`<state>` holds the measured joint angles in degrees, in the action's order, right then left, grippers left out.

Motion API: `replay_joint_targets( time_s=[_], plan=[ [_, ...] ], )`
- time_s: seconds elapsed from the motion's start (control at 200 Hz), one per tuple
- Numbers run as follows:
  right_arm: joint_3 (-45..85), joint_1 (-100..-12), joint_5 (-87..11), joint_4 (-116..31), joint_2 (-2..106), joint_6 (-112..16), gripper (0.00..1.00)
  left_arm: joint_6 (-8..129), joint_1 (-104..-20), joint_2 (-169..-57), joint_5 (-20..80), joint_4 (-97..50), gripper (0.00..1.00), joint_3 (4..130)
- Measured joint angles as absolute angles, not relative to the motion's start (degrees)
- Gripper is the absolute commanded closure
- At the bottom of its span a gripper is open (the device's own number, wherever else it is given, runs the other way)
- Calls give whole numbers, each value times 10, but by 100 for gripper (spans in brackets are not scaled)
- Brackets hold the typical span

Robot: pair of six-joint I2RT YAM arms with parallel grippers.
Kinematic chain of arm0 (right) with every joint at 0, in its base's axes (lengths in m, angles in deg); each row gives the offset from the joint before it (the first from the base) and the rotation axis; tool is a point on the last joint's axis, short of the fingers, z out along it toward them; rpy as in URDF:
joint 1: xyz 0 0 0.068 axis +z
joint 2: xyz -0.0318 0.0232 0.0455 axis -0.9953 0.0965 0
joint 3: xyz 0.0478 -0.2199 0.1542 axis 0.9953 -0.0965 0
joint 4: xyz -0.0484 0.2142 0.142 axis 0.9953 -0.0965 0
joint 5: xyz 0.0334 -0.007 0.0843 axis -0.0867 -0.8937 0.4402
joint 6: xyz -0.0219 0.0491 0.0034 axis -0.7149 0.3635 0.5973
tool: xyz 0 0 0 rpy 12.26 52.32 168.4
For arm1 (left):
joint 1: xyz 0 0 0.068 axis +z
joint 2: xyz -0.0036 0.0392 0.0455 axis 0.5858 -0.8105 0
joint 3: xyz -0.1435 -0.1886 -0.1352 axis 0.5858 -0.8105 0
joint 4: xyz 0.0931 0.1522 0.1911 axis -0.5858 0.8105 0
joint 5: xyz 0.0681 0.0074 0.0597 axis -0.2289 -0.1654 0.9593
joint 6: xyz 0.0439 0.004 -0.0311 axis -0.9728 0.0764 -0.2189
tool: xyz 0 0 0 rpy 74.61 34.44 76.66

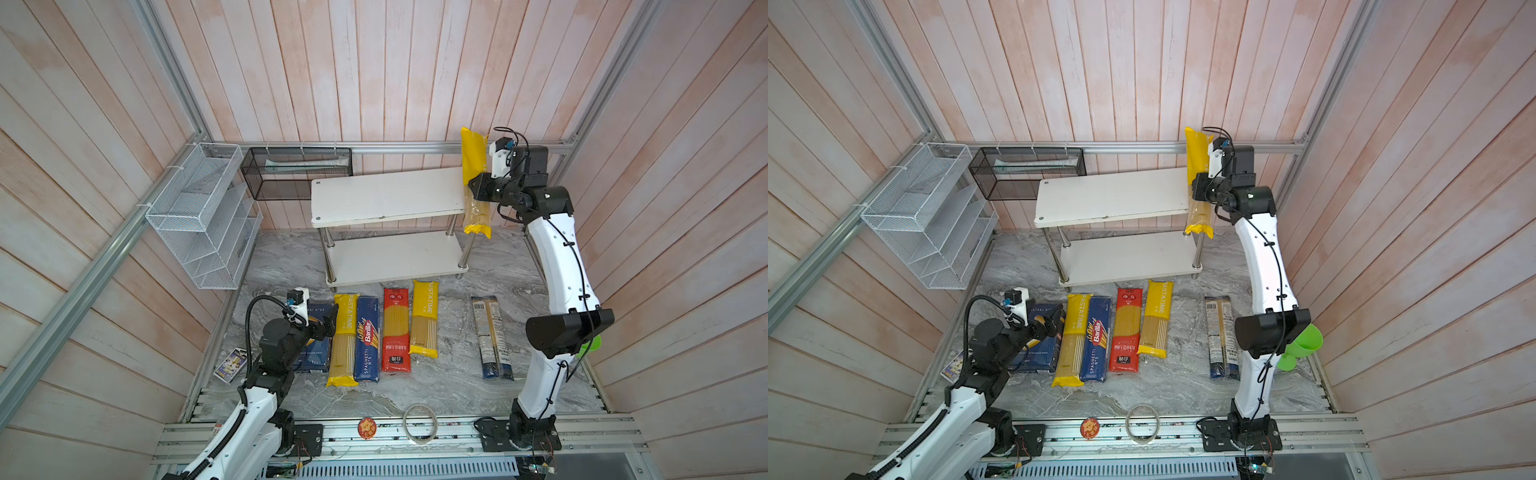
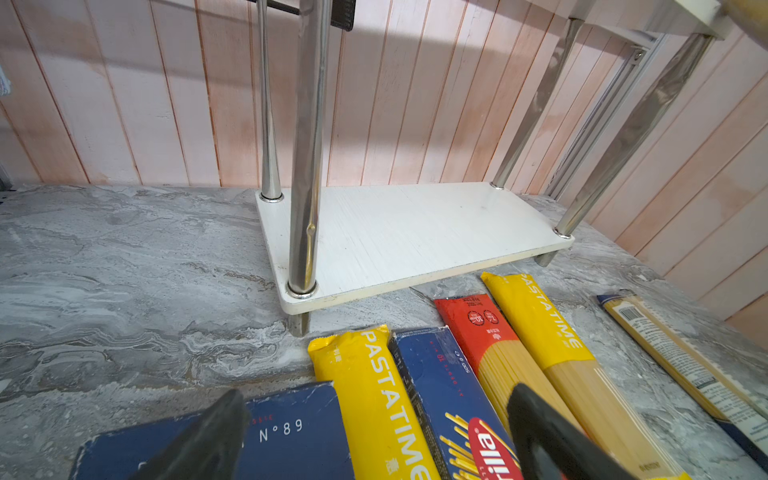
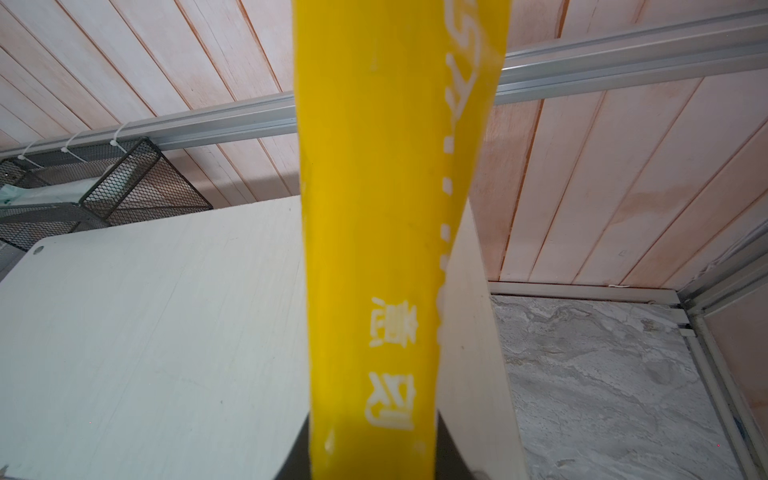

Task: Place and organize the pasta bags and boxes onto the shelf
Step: 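Carry the hanging yellow bag up above the shelf's top board with the right gripper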

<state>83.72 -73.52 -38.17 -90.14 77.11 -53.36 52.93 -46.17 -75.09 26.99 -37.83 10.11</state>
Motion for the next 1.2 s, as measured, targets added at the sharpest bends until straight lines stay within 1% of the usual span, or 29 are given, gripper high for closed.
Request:
replay_joint_targets(
  time_s=[0.655, 1.2],
  plan=[
    [875, -734, -366, -880, 801, -512, 100, 529, -462, -746, 270, -377, 0, 101],
    [894, -731, -382, -880, 816, -512, 100, 529, -462, -745, 270, -374, 0, 101]
  ],
)
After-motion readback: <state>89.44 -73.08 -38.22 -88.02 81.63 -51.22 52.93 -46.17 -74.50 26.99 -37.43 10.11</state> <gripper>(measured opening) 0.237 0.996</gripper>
